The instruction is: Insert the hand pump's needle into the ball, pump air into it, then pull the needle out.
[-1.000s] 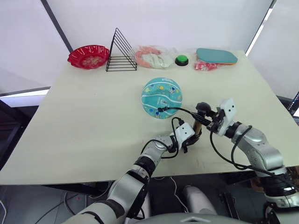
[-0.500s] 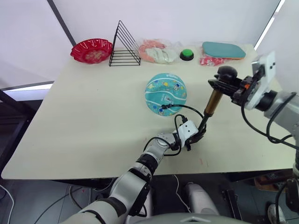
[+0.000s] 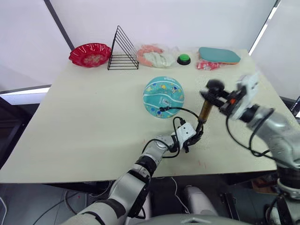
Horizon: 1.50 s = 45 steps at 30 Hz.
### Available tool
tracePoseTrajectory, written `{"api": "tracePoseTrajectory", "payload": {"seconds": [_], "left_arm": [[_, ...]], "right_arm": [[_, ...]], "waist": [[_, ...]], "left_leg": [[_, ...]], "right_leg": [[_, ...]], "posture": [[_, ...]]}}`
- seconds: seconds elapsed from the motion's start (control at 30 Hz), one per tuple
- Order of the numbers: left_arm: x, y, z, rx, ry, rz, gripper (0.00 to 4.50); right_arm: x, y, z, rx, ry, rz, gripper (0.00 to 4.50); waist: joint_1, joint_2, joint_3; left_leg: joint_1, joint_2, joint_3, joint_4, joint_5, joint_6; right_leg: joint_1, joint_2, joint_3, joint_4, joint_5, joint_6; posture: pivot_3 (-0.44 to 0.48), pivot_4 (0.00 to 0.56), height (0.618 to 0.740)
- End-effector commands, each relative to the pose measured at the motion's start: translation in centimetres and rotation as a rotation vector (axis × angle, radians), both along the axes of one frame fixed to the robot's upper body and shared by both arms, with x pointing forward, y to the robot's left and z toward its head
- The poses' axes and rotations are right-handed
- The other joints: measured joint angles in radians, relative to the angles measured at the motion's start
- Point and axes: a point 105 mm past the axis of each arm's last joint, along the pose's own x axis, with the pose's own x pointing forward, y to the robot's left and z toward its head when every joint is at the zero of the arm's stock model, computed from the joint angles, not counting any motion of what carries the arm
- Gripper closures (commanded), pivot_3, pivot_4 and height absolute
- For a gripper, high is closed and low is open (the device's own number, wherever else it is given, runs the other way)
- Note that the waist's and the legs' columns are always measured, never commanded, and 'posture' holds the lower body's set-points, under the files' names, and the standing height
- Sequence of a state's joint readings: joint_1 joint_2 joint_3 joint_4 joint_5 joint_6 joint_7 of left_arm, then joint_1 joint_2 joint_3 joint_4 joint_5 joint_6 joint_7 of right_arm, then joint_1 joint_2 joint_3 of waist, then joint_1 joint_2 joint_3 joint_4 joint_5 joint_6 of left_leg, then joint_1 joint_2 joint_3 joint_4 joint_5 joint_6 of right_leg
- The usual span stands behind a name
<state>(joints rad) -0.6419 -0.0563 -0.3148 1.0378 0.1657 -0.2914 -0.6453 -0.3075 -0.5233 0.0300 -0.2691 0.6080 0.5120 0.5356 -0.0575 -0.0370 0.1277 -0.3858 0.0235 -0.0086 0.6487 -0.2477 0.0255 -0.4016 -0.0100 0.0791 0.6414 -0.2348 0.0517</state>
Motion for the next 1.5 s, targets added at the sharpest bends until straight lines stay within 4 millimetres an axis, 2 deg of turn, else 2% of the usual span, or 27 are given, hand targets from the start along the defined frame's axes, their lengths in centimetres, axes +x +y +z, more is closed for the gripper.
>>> {"api": "tracePoseTrajectory", "payload": {"seconds": [0.03,0.13,0.2,0.33,0.43,0.5,0.6,0.67,0.77,0.93,1.0,1.17,1.2,1.27,1.37,1.43,1.5], "left_arm": [[-1.7,1.0,-2.8,0.072,0.082,-0.023,3.44],[-1.7,1.0,-2.9,0.072,0.083,-0.022,3.44],[-1.7,1.0,-2.8,0.073,0.082,-0.022,3.44],[-1.8,0.9,-2.8,0.078,0.081,-0.031,3.44],[-1.8,0.8,-2.8,0.082,0.080,-0.039,3.44],[-1.7,0.7,-2.8,0.084,0.080,-0.043,3.44],[-1.8,0.7,-2.8,0.086,0.080,-0.047,3.44],[-1.8,0.6,-2.8,0.086,0.082,-0.054,3.44],[-1.9,0.5,-2.8,0.085,0.084,-0.059,3.44],[-1.9,0.4,-2.8,0.081,0.085,-0.062,3.44],[-2.1,0.2,-2.8,0.080,0.087,-0.065,3.44],[-2.0,0.2,-2.8,0.076,0.088,-0.062,3.44],[-2.0,0.2,-2.8,0.076,0.088,-0.062,3.44],[-2.1,0.3,-2.9,0.077,0.088,-0.060,3.44],[-2.0,0.5,-2.8,0.075,0.087,-0.050,3.44],[-1.9,0.7,-2.9,0.075,0.086,-0.041,3.44],[-1.8,0.8,-2.9,0.076,0.085,-0.037,3.44]], "right_arm": [[-0.1,-1.6,-9.2,-0.161,0.252,-0.087,3.38],[-0.5,-1.1,-11.1,-0.164,0.291,-0.073,3.38],[-0.4,-1.2,-10.6,-0.146,0.272,-0.068,3.38],[0.4,-1.8,-6.8,-0.119,0.160,-0.074,3.38],[0.4,-1.8,-0.4,-0.069,0.006,-0.056,3.38],[-0.1,-1.7,3.0,-0.039,-0.064,-0.042,3.38],[-0.7,-1.8,5.2,-0.024,-0.089,-0.037,3.38],[-1.3,-2.1,8.0,-0.011,-0.139,-0.035,3.38],[-2.2,-2.6,11.2,0.007,-0.190,-0.034,3.38],[-3.1,-3.0,13.7,0.022,-0.211,-0.014,3.38],[-2.9,-2.9,13.1,0.009,-0.190,-0.013,3.38],[-1.8,-2.4,9.6,-0.021,-0.109,-0.023,3.38],[-1.5,-2.3,8.4,-0.026,-0.085,-0.023,3.38],[-0.7,-1.9,4.7,-0.044,-0.002,-0.022,3.38],[-0.5,-1.5,1.1,-0.077,0.056,-0.010,3.38],[-0.5,-1.3,-2.8,-0.095,0.134,-0.010,3.38],[-0.6,-1.2,-5.8,-0.106,0.198,-0.012,3.38]], "waist": [[-0.005,0.000,0.000],[-0.007,0.000,0.000],[-0.008,0.002,-0.001],[-0.007,0.004,-0.001],[-0.005,0.007,0.002],[0.002,0.012,0.010],[0.011,0.016,0.012],[0.017,0.016,0.014],[0.018,0.018,0.020],[0.020,0.018,0.022],[0.020,0.018,0.022],[0.021,0.018,0.021],[0.020,0.018,0.021],[0.020,0.017,0.018],[0.018,0.017,0.013],[0.017,0.013,0.006],[0.016,0.010,0.001]], "left_leg": [[0.004,0.000,-0.001,-0.001,0.000,0.000],[0.006,0.001,-0.002,-0.002,0.000,0.000],[0.006,0.001,-0.002,-0.002,0.000,0.000],[0.006,0.001,-0.002,-0.003,0.000,0.000],[0.005,0.000,-0.002,-0.003,0.000,0.000],[0.004,0.000,-0.002,-0.003,0.000,0.000],[-0.007,-0.002,-0.001,-0.001,0.000,0.000],[-0.013,-0.002,-0.001,0.000,0.000,0.000],[-0.014,-0.002,-0.001,0.000,0.000,0.000],[-0.015,-0.003,-0.001,0.001,0.000,0.000],[-0.015,-0.003,-0.001,0.001,0.000,0.000],[-0.014,-0.002,-0.002,0.001,0.000,0.000],[-0.014,-0.002,-0.002,0.001,0.000,0.000],[-0.013,-0.002,-0.002,0.001,0.000,0.000],[-0.011,-0.001,-0.003,0.000,0.000,0.000],[-0.010,-0.001,-0.004,0.000,0.000,0.000],[-0.009,0.000,-0.005,-0.001,0.000,0.000]], "right_leg": [[0.004,0.000,0.000,0.000,-0.001,-0.001],[0.006,0.000,0.000,0.000,-0.001,-0.002],[0.006,0.001,-0.001,0.000,-0.002,-0.002],[0.006,0.001,-0.001,0.000,-0.002,-0.002],[0.005,0.001,-0.002,0.000,-0.002,-0.002],[0.004,0.000,-0.001,0.000,-0.002,-0.002],[-0.006,-0.001,-0.001,0.000,0.000,0.001],[-0.011,0.000,-0.002,0.001,0.001,0.002],[-0.011,-0.001,-0.002,0.001,0.001,0.002],[-0.011,-0.002,-0.003,0.001,0.001,0.002],[-0.011,-0.002,-0.003,0.001,0.001,0.002],[-0.010,-0.001,-0.004,0.001,0.001,0.002],[-0.010,-0.001,-0.004,0.001,0.001,0.002],[-0.009,-0.001,-0.004,0.001,0.001,0.002],[-0.008,0.001,-0.005,0.001,0.001,0.002],[-0.007,0.002,-0.005,0.001,0.001,0.001],[-0.006,0.003,-0.006,0.001,0.000,0.000]], "posture": [[0.000,0.150,0.740],[0.000,0.150,0.740],[0.000,0.150,0.740],[0.000,0.150,0.740],[0.000,0.150,0.740],[0.000,0.150,0.740],[0.000,0.150,0.740],[0.000,0.150,0.740],[0.000,0.150,0.740],[0.000,0.150,0.740],[0.000,0.150,0.740],[0.000,0.150,0.740],[0.000,0.150,0.740],[0.000,0.150,0.740],[0.000,0.150,0.740],[0.000,0.150,0.740],[0.000,0.150,0.740]]}}
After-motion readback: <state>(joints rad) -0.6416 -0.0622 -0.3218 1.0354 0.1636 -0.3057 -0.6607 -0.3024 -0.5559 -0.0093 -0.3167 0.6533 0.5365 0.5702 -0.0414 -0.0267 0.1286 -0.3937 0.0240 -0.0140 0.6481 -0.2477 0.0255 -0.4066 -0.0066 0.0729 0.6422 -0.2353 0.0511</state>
